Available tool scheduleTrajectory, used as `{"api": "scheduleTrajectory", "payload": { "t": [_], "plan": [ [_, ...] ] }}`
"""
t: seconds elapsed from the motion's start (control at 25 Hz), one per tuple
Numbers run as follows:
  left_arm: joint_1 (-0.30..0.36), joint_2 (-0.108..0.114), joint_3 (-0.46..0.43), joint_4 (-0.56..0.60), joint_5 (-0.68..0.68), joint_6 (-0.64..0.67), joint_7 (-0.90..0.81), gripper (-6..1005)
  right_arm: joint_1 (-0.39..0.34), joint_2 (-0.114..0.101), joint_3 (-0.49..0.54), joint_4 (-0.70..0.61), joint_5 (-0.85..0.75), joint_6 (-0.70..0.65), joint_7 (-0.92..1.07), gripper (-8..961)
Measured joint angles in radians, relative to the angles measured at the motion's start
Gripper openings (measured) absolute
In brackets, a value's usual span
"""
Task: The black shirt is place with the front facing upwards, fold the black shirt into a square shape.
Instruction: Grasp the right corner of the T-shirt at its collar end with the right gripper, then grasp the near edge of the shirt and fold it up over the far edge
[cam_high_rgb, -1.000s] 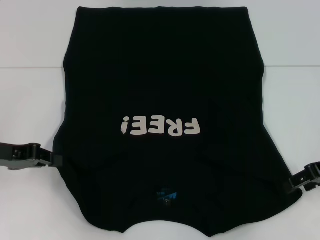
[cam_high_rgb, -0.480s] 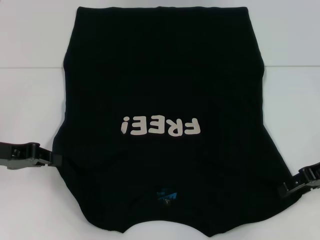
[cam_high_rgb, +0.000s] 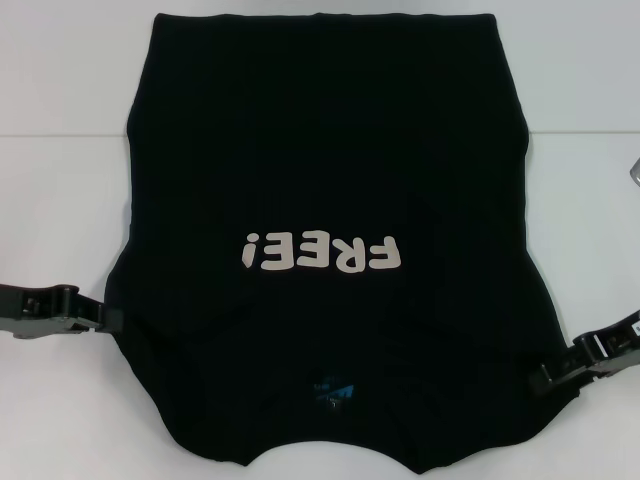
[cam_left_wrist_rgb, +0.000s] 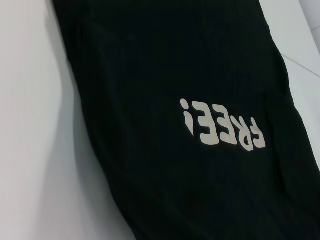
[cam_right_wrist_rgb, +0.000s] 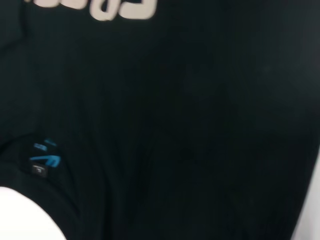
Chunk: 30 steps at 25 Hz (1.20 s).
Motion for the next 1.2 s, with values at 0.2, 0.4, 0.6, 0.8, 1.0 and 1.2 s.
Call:
{"api": "scheduleTrajectory", "payload": {
  "t": [0.2, 0.4, 0.6, 0.8, 1.0, 1.2],
  "plan": [
    [0.000, 0.000, 0.000, 0.000, 0.000, 0.004, 0.000, 87, 0.006, 0.001, -0.003, 0.002, 0.015, -0.008, -0.010, 675],
    [0.001, 0.000, 0.000, 0.000, 0.000, 0.009, 0.003, 90, 0.010, 0.014, -0.007, -0.009, 0.006, -0.009, -0.036, 669],
    [0.002, 0.000, 0.000, 0.000, 0.000, 0.012, 0.004, 94, 0.012, 0.016, -0.021, -0.009, 0.006, -0.008, -0.035, 624],
    [0.002, 0.000, 0.000, 0.000, -0.001, 0.015, 0.001, 98, 0.012, 0.017, -0.022, -0.010, 0.006, -0.008, -0.032, 427],
    [0.004, 0.002, -0.011, 0.000, -0.009, 0.017, -0.002, 102, 0.014, 0.007, -0.033, -0.010, 0.006, -0.022, -0.038, 191],
    [-0.005, 0.024, -0.008, -0.047, -0.012, 0.072, 0.015, 106, 0.021, -0.023, -0.043, -0.013, 0.006, -0.062, -0.068, 87]
  ]
}}
